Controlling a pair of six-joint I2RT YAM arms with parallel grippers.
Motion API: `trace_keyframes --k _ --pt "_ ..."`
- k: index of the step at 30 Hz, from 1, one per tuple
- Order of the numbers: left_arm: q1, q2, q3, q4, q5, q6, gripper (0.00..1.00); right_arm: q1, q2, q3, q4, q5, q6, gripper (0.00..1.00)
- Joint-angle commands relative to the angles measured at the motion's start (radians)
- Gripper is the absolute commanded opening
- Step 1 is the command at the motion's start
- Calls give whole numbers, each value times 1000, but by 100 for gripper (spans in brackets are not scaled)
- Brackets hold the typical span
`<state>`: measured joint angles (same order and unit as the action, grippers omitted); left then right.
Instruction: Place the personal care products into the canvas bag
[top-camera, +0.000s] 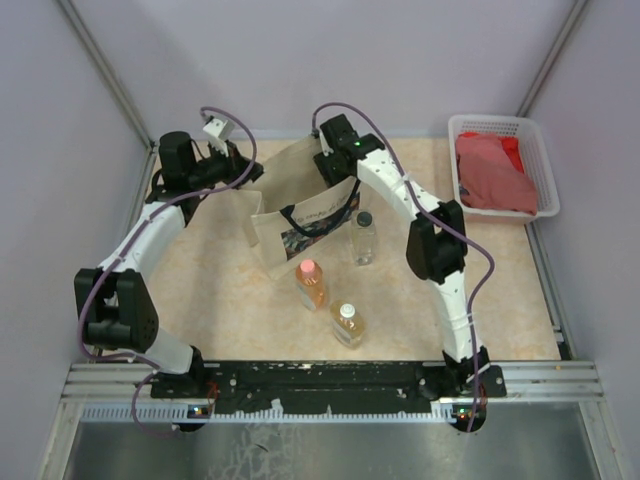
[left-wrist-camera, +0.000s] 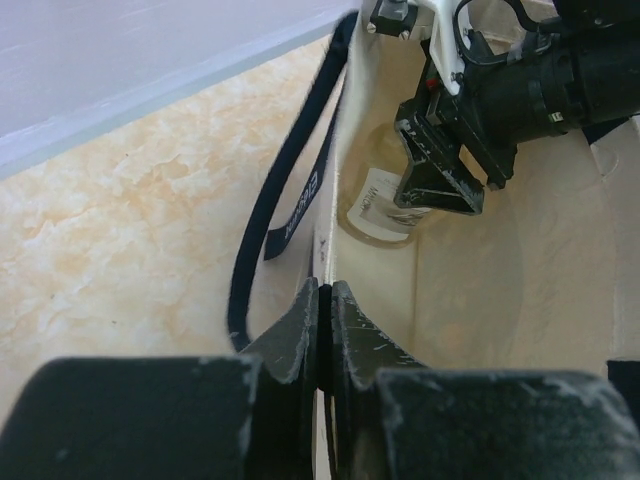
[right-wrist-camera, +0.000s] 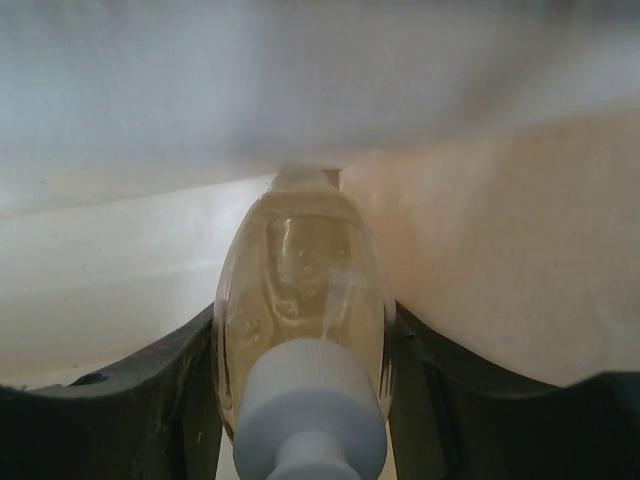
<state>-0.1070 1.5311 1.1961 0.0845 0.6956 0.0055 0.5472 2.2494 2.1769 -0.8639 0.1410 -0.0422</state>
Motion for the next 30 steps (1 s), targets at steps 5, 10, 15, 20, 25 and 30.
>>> trace_keyframes --k 5,10,15,20,25,30 --pt "0 -24 12 -12 -2 15 0 -6 -32 69 66 4 11 36" --pt "0 -14 17 -6 3 7 0 -5 -109 73 110 2 42 68" --pt "0 -5 3 28 17 -18 0 -4 -239 61 167 -6 92 81" --pt "0 -12 -14 41 -19 -1 0 -1 -398 -63 254 -15 139 90" --pt "-2 -15 -8 35 -33 16 0 26 -556 -284 282 63 135 96" --pt "0 -12 -6 36 -29 16 0 42 -758 -577 332 119 152 99"
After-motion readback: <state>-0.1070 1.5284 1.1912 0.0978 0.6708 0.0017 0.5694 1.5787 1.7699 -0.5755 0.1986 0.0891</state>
